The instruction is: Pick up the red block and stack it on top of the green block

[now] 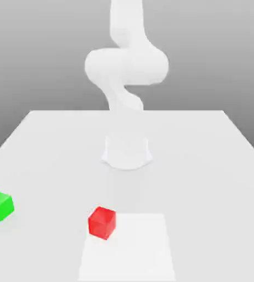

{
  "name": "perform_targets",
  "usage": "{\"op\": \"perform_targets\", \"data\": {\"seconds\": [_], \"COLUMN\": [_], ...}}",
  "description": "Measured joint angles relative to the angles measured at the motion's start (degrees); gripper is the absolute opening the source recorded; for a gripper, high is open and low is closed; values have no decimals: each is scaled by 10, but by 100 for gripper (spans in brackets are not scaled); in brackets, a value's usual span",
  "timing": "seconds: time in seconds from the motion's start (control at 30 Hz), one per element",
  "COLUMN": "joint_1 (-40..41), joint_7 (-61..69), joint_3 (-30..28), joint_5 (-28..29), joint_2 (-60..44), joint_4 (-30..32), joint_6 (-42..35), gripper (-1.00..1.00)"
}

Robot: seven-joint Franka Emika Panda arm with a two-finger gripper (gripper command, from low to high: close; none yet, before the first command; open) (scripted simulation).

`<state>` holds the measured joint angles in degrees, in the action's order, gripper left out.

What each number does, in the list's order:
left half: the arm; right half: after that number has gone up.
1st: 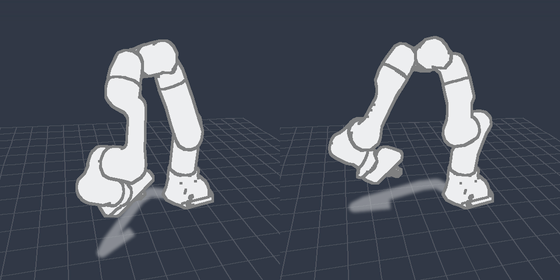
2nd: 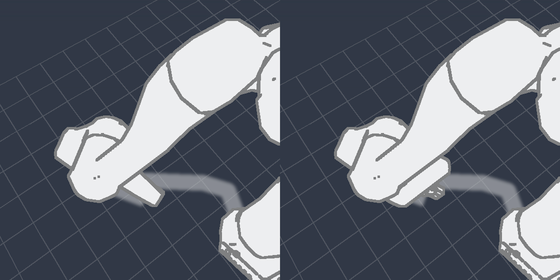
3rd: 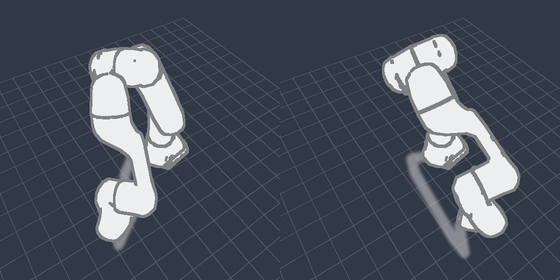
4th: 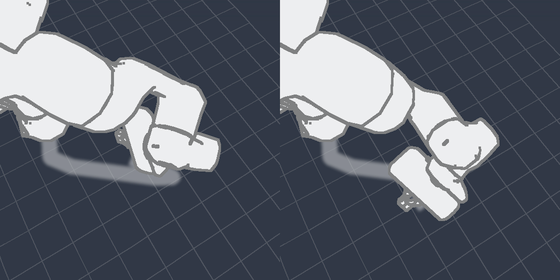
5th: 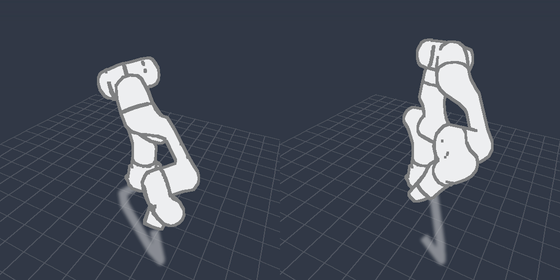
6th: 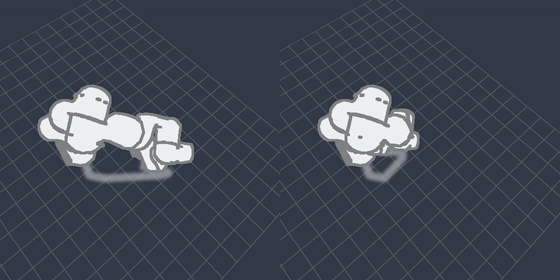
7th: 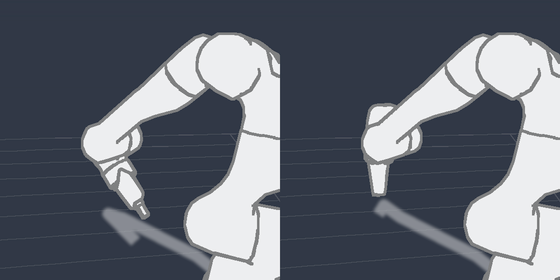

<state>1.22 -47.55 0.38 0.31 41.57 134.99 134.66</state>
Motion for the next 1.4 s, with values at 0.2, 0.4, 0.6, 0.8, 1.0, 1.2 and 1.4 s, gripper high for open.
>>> {"op": "perform_targets", "data": {"seconds": [0.2,0.4,0.6,0.8,1.0,1.2,1.4], "joint_1": [32,58,76,78,79,81,86], "joint_7": [-49,-95,-130,-130,-131,-132,-170], "joint_3": [6,3,-8,-6,-5,-3,-32], "joint_5": [9,14,1,-7,-6,-5,-7], "joint_2": [-123,-248,-386,-511,-543,-489,-405], "joint_4": [88,175,264,259,254,262,258], "joint_6": [81,163,254,358,385,340,251], "gripper": [0,0,0,0,-100,-100,-100]}}
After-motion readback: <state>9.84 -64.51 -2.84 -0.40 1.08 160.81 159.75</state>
